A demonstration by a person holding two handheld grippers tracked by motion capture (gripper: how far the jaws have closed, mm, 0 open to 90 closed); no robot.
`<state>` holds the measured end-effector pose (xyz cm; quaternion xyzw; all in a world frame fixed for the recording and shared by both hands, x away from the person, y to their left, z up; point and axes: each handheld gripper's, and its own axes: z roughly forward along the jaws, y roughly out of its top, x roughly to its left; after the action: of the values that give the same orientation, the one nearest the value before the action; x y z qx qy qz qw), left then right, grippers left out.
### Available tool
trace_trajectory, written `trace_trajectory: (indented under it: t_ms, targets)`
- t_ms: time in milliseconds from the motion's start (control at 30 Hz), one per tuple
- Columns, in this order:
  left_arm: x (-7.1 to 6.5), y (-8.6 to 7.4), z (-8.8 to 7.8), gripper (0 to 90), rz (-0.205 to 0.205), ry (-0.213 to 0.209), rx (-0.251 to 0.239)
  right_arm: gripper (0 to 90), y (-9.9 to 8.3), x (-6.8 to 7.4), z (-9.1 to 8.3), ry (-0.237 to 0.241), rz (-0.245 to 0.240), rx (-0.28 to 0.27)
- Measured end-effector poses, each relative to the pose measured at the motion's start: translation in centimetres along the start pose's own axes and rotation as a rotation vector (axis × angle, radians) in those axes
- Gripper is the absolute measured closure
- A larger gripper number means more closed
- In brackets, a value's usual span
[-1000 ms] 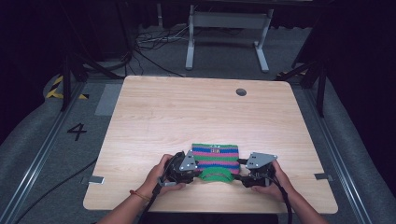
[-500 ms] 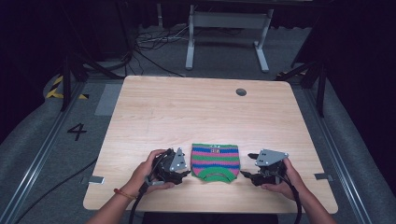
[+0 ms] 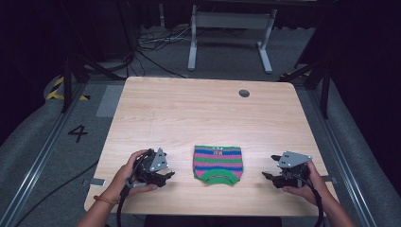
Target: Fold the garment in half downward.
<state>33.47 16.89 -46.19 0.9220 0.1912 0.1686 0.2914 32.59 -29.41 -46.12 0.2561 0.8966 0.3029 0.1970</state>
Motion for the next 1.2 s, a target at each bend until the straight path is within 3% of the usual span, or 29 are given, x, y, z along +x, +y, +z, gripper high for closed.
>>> trace_trajectory:
  t_ms: [400,567,667,833,1067,1200]
  targets:
    - [2.1,-4.2,-2.1,28.4,-0.120,0.037,0.002,29.5,-3.6,-1.6,-1.7,-0.046,0.082,0.009]
    - [2.4,-5.3,-2.5,27.3,-0.140,0.048,0.020,28.9,-5.0,-2.1,-2.1,-0.056,0.127,0.005]
    - [2.7,-6.2,-2.9,26.6,-0.163,0.046,0.010,26.2,-6.1,-2.5,-2.5,-0.054,0.193,-0.022]
    - [2.9,-7.2,-3.3,24.5,-0.199,0.049,0.004,24.9,-7.3,-2.9,-2.9,-0.071,0.249,-0.030]
    - [3.2,-9.1,-3.5,20.4,-0.257,0.029,0.003,23.4,-8.9,-3.2,-3.0,-0.096,0.310,-0.025]
    - [3.2,-9.8,-3.7,21.9,-0.287,0.049,-0.006,23.4,-9.5,-3.3,-3.2,-0.109,0.331,-0.021]
